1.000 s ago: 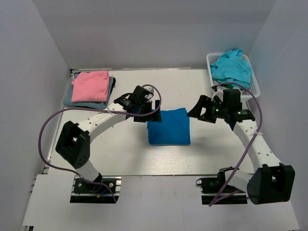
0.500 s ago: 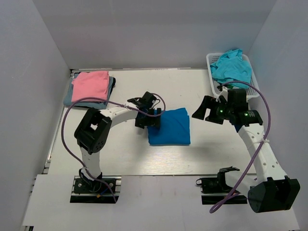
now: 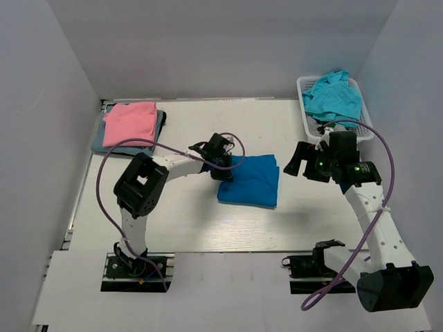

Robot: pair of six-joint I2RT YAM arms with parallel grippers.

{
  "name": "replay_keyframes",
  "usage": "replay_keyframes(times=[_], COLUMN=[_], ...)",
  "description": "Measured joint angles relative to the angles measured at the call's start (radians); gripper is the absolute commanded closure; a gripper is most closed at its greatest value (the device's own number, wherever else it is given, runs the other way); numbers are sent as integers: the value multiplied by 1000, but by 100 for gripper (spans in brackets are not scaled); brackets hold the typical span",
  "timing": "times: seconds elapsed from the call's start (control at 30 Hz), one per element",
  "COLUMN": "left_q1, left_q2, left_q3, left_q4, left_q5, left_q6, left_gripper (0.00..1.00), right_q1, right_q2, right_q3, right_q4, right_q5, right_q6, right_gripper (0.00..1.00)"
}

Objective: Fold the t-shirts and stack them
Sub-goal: Put the neatly folded tshirt into the corner of the board with the left arm

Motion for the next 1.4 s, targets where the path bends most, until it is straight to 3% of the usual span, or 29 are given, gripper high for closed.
replay_keyframes(times=[0.27,0.67,1.13,1.4], left_q1=[-28,50,240,379], left_q2=[64,-32,-259,-220], left_q3=[162,253,253,373], left_q4=[-135,-245,-179,-157], left_q5=[-151,-402,-448,-433], left_q6=[75,559,915,1012], left_gripper=[100,100,100,100], right_q1=[0,0,0,0], right_q2=[-12,-33,-47,-37], right_q3=[-2,-33,-32,-11], right_q4=[-7,-23,-23,-20], right_q5=[74,127,127,110], right_q6=[-14,-19,13,47], right_gripper=[10,10,10,10])
